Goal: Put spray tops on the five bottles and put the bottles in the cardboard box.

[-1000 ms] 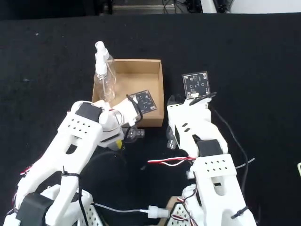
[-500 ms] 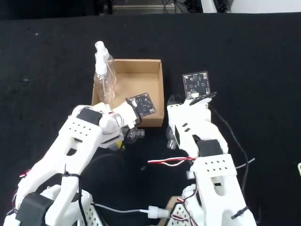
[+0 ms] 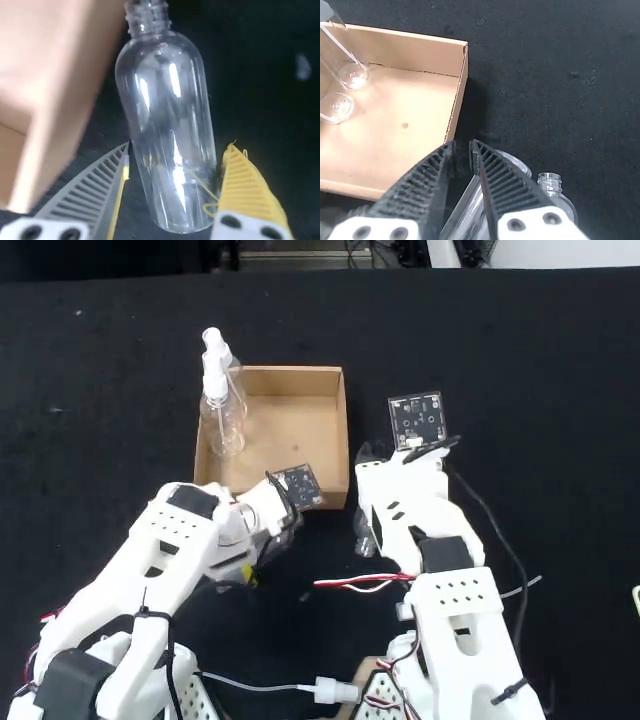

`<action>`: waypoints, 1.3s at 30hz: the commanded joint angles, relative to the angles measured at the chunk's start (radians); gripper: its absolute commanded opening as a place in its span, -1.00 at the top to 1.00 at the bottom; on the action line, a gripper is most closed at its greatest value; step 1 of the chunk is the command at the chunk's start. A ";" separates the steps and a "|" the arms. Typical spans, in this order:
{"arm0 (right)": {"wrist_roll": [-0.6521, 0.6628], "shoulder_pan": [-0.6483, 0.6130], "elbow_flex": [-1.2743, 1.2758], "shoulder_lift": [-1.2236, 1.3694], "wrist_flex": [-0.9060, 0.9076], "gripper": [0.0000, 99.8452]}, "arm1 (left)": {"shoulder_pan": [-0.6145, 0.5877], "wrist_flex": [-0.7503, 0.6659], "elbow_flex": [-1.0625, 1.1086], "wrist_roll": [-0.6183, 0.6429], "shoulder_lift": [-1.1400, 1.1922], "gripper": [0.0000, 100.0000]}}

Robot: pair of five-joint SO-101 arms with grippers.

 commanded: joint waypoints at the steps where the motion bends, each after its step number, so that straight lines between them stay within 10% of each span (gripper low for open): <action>1: 0.003 0.011 -0.012 -0.025 -0.040 0.92 | 0.013 0.044 -0.085 0.014 -0.009 0.46; 39: 0.005 0.015 -0.010 -0.025 -0.048 0.92 | 0.082 -0.057 -0.231 0.384 0.219 0.46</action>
